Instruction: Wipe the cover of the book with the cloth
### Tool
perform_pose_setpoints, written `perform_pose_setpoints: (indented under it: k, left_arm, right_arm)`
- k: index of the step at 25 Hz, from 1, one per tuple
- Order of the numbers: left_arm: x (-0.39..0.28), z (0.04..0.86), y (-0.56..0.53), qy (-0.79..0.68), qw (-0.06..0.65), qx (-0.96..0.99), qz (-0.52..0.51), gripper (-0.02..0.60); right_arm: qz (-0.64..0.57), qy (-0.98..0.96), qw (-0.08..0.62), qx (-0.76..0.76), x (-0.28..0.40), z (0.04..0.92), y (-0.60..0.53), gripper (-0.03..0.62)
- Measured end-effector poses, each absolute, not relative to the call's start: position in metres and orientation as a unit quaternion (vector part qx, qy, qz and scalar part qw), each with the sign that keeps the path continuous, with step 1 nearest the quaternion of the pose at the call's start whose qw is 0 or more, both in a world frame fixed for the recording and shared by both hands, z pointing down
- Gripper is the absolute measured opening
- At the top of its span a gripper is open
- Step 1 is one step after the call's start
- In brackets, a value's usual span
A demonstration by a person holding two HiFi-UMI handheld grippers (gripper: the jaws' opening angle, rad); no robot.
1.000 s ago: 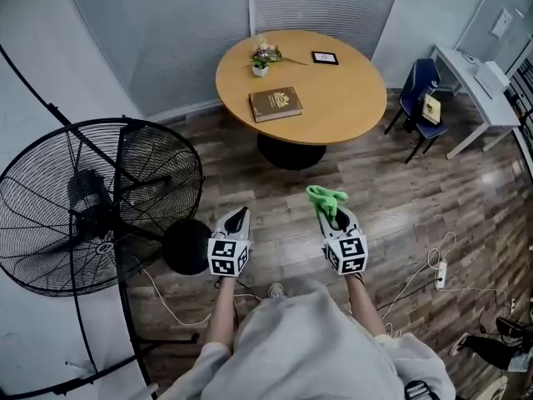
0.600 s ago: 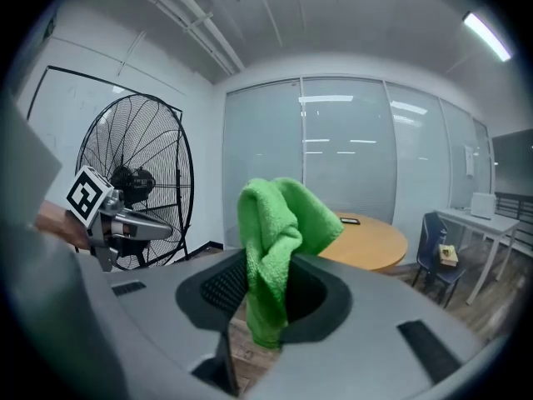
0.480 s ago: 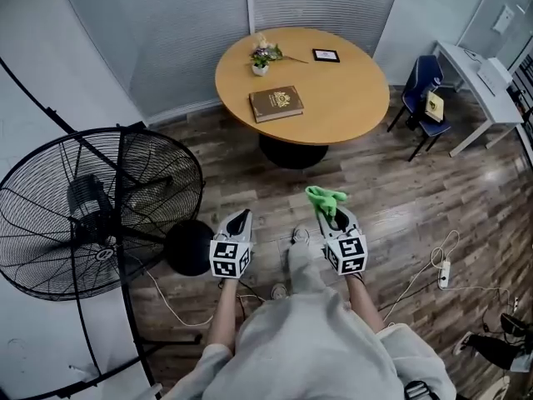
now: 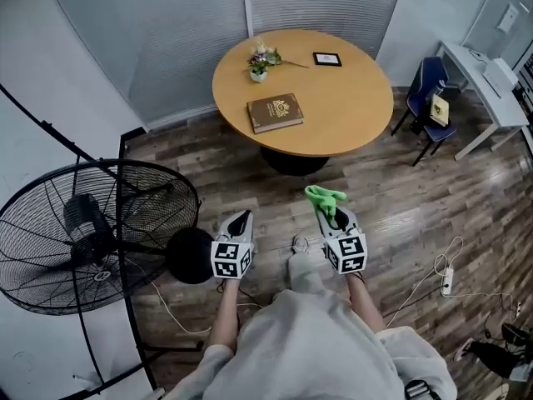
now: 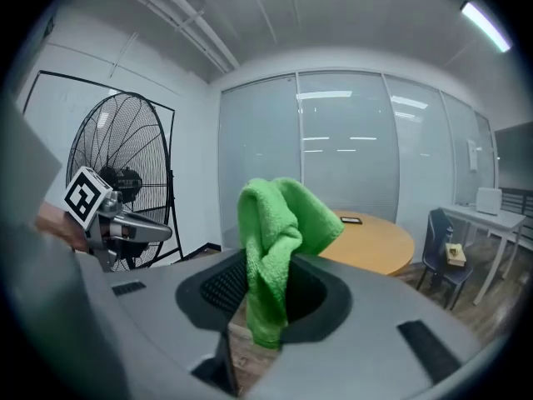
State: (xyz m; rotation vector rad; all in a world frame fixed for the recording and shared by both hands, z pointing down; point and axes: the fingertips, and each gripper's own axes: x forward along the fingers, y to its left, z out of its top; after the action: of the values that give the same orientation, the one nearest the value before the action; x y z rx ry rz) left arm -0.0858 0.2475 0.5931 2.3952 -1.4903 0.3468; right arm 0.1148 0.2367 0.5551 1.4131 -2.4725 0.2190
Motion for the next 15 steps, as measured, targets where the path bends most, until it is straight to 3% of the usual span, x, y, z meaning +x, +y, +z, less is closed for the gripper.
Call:
perform_pose_setpoints:
  k: [15]
  left_arm:
    - [-0.066, 0.592, 0.129, -0.536, 0.162, 0.819, 0.127, 0.009]
  right_arm:
    - [0.085, -0.869, 0.148, 0.465, 0.132, 0.557, 0.109, 0.107]
